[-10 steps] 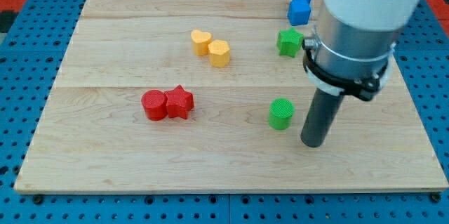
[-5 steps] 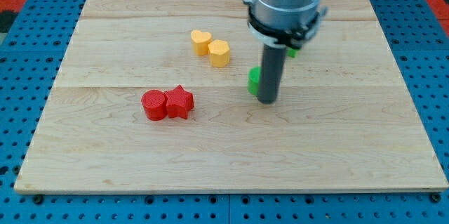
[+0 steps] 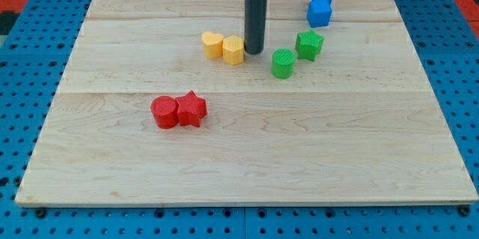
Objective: Place the green blocks in a diagonal line to the bottom left of the blue blocks
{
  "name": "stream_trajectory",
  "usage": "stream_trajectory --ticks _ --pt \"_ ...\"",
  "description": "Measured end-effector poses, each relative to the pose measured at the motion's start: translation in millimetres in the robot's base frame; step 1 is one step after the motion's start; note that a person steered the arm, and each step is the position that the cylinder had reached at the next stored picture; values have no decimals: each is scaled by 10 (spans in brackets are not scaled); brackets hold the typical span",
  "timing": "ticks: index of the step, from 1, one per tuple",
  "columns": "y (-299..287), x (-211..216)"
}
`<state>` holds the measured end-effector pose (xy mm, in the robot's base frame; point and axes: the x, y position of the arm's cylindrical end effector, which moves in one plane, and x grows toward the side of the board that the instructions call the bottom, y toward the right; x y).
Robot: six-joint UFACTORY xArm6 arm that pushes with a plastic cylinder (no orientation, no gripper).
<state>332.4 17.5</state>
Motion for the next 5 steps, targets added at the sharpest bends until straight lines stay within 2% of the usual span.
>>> stream_trajectory --ticks 1,3,4,5 --pt "367 133" --pt "570 855" --pt "-101 440" --pt "-439 804"
